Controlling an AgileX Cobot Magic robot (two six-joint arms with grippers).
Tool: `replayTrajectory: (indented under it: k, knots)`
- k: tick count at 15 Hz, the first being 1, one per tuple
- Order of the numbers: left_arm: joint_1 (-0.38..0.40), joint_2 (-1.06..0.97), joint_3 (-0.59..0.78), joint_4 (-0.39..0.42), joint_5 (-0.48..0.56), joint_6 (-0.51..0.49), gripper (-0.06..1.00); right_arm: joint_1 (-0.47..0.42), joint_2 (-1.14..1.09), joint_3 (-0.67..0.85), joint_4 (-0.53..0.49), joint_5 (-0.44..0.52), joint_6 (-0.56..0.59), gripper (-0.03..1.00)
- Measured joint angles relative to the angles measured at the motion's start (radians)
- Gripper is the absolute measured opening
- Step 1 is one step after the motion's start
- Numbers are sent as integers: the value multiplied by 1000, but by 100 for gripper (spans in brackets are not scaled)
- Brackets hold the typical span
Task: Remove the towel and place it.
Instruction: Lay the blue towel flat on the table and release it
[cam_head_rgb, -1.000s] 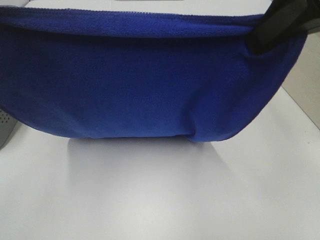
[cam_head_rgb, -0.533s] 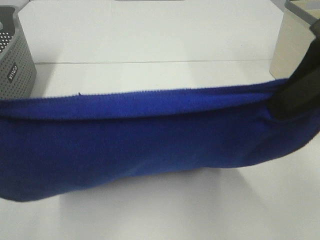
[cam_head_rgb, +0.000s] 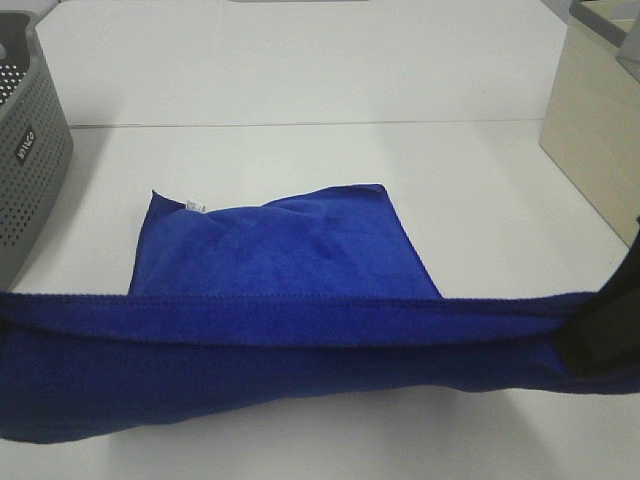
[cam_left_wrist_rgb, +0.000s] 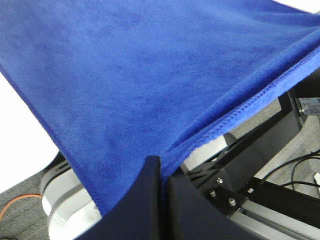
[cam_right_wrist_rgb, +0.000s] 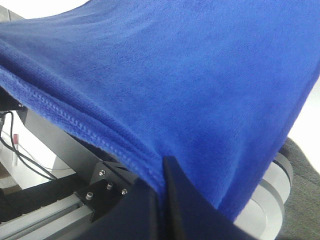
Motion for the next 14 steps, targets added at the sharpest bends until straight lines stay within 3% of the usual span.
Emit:
replayTrajectory:
  k: [3,7,8,11,14]
  knots:
    - [0,-4,126,-68,-1,0,0,-1,-69,112,26,-4,44,2]
    - [-19,-4,169,-81,5,0,0,-3,-84,194,76,-3,51,2]
    - [-110,-4,169,-53,5,-27,0,-6,-85,198,62,-2,52,2]
    - [-227,-4,169,-8,3,-65,0,-6,-124,212,55,8,53,2]
    - [-259,-4,169,15,-12,-121,0,-6,-142,284,64,11,61,2]
